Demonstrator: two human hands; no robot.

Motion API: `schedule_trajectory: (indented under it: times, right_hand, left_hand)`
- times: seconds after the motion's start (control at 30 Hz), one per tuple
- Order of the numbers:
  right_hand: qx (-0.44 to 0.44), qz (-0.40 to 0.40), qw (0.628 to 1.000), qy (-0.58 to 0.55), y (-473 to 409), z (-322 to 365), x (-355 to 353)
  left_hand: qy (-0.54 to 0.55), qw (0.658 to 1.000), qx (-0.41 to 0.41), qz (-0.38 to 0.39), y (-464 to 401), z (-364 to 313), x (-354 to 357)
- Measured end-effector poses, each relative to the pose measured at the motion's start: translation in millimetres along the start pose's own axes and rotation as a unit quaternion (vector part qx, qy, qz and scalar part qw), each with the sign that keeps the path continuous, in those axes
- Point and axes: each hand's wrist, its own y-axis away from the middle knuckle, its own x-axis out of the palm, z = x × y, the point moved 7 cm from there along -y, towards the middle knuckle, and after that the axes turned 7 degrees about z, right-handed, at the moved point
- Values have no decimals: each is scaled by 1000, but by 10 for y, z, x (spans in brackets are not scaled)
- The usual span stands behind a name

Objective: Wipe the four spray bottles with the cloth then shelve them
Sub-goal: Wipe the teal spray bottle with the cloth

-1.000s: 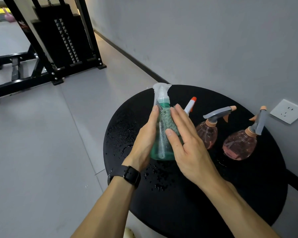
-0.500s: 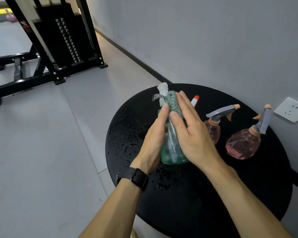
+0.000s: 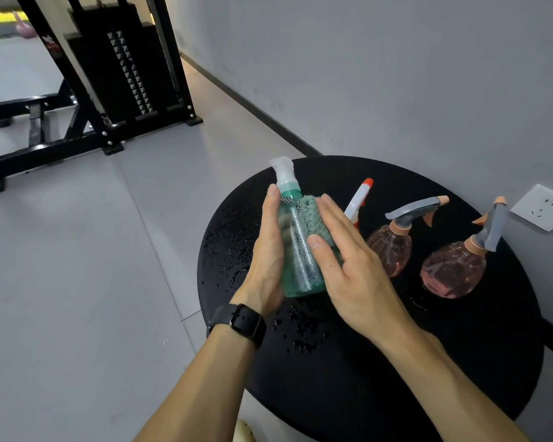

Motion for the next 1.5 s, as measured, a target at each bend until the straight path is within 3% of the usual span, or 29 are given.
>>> schedule_trajectory:
  times: [0.2, 0.9, 1.33, 1.5]
  right_hand:
    - [-4, 14, 1000, 0, 112, -25, 22]
    - [-1, -50, 997, -56, -137, -9, -266]
    - [29, 12, 997, -75, -57, -64, -102]
    - [54, -44, 991, -115, -41, -95, -180]
  left_hand:
    - [8, 999, -17, 26, 24, -45, 25]
    - [-14, 993, -30, 114, 147, -91, 367]
    - [143, 989, -27, 33, 58, -91, 5]
    - [235, 971, -31, -16, 2, -10, -119]
